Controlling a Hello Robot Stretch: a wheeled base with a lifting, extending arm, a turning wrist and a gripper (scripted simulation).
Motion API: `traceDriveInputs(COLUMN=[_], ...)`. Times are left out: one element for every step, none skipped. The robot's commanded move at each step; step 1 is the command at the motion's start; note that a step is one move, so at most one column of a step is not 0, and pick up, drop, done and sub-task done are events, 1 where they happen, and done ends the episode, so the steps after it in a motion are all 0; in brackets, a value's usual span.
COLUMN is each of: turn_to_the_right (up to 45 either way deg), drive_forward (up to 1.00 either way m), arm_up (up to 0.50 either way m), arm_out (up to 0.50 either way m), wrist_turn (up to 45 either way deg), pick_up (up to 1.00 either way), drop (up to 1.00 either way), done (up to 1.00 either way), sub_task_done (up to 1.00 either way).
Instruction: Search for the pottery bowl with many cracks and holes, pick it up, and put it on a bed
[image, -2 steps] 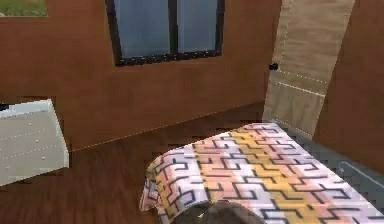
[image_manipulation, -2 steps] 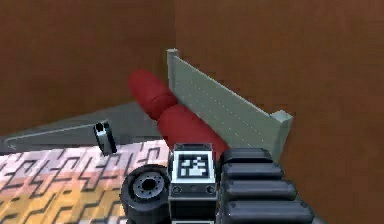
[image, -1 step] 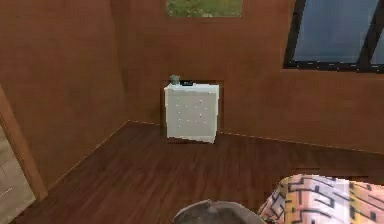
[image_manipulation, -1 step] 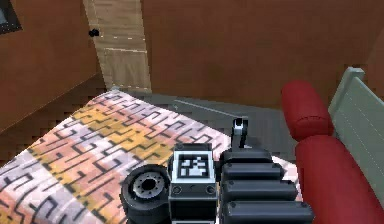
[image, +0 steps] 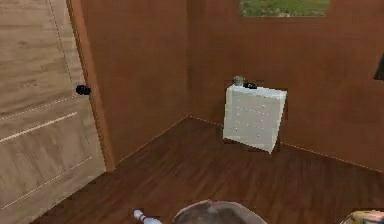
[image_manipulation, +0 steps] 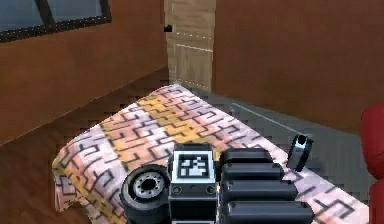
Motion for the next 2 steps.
traceDriveInputs(turn_to_the_right=[45.0,45.0], drive_forward=[0.00,0.00], arm_up=[0.00,0.00], arm_out=[0.00,0.00], wrist_turn=[0.0,0.0], pick_up=[0.00,0.00], drop=[0.00,0.00], done=[0.00,0.00], sub_task_done=[0.00,0.00])
